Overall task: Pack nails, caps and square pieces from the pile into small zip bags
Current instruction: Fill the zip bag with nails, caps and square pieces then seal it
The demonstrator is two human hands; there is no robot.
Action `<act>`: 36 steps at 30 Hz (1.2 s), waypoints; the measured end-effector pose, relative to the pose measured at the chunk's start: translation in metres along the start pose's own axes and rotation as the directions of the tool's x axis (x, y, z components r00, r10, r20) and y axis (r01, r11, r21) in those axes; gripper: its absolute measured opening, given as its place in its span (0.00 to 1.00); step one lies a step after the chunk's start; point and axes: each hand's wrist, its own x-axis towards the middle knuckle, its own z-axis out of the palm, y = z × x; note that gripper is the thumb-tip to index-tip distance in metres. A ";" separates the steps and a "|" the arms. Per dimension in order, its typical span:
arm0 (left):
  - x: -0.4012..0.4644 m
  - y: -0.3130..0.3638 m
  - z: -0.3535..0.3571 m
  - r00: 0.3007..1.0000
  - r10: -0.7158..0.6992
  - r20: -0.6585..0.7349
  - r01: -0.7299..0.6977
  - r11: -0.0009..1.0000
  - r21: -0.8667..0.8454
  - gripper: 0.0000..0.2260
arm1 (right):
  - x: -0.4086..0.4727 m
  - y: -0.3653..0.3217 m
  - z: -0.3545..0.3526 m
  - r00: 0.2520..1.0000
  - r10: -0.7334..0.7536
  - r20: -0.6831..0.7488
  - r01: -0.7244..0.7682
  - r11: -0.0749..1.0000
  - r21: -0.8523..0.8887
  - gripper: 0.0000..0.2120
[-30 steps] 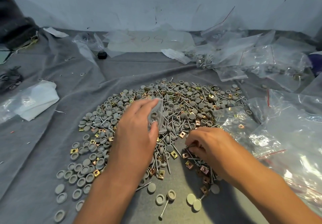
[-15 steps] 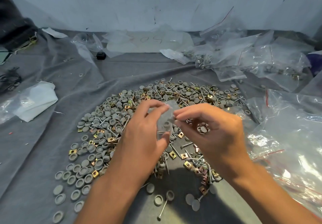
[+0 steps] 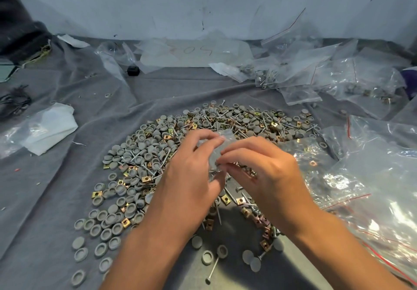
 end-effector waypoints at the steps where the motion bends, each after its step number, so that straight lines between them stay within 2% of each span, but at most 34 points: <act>1: 0.000 -0.001 -0.001 1.000 0.000 -0.012 0.000 1.000 -0.005 0.28 | -0.001 0.002 0.000 1.000 0.008 0.006 -0.008 1.000 -0.021 0.05; 4: 0.001 -0.001 -0.003 1.000 -0.003 -0.031 0.003 1.000 0.001 0.27 | -0.003 0.007 -0.006 1.000 0.029 0.008 -0.029 0.998 -0.063 0.06; 8: 0.002 0.003 -0.005 0.999 0.036 -0.029 -0.036 0.999 -0.010 0.26 | -0.005 0.003 -0.008 0.984 0.005 0.179 0.066 0.919 -0.389 0.15; 10: 0.001 0.006 -0.004 0.998 0.063 -0.018 -0.063 0.998 -0.012 0.27 | -0.005 -0.004 -0.004 0.971 0.046 0.236 0.075 0.874 -0.479 0.19; 13: 0.000 0.010 -0.004 0.994 0.105 -0.016 -0.105 0.994 -0.010 0.26 | -0.003 -0.012 0.000 0.945 0.204 0.257 -0.048 0.860 -0.507 0.19; 15: -0.001 0.011 -0.004 0.994 0.104 -0.013 -0.104 0.994 0.014 0.26 | -0.004 -0.013 0.002 0.913 0.317 0.259 -0.140 0.837 -0.529 0.27; 17: -0.001 0.010 -0.005 0.997 0.077 -0.020 -0.076 0.997 0.032 0.26 | -0.005 -0.013 0.002 0.894 0.351 0.280 -0.171 0.843 -0.510 0.34; 18: -0.001 0.010 -0.005 0.998 0.064 -0.029 -0.063 0.997 0.041 0.26 | -0.006 -0.013 0.002 0.895 0.342 0.287 -0.175 0.860 -0.479 0.34; 22: 0.000 0.004 -0.008 0.996 -0.021 -0.092 0.030 0.995 0.092 0.27 | -0.016 -0.019 -0.003 0.939 0.234 0.253 -0.161 0.947 -0.278 0.19; 24: 0.001 0.001 -0.010 0.991 -0.049 -0.125 0.064 0.991 0.115 0.26 | -0.023 -0.023 -0.007 0.910 0.185 0.372 -0.133 0.978 -0.162 0.13; 25: 0.001 0.000 -0.010 0.989 -0.058 -0.134 0.074 0.990 0.120 0.25 | -0.026 -0.026 -0.009 0.849 0.150 0.507 -0.124 0.989 -0.084 0.13; 27: 0.002 -0.001 -0.009 0.989 -0.067 -0.134 0.084 0.989 0.119 0.24 | -0.030 -0.031 -0.011 0.653 0.067 0.755 -0.098 0.995 -0.004 0.17; 28: 0.002 0.000 -0.009 0.990 -0.073 -0.123 0.087 0.989 0.119 0.23 | -0.031 -0.032 -0.010 0.591 0.036 0.806 -0.039 0.999 -0.015 0.20; 29: 0.002 0.000 -0.008 0.991 -0.078 -0.108 0.091 0.988 0.123 0.23 | -0.032 -0.033 -0.009 0.565 0.024 0.825 0.015 0.999 -0.039 0.20; 30: 0.002 0.001 -0.008 0.992 -0.082 -0.092 0.093 0.988 0.125 0.22 | -0.031 -0.034 -0.007 0.555 0.035 0.831 0.032 0.997 -0.064 0.20; 33: 0.002 0.002 -0.007 0.994 -0.091 -0.061 0.098 0.987 0.128 0.22 | -0.029 -0.033 -0.008 0.554 0.075 0.829 -0.048 0.997 -0.058 0.14; 36: 0.002 0.002 -0.008 0.993 -0.094 -0.070 0.102 0.988 0.119 0.22 | -0.029 -0.033 -0.010 0.609 0.081 0.789 -0.089 0.995 -0.033 0.12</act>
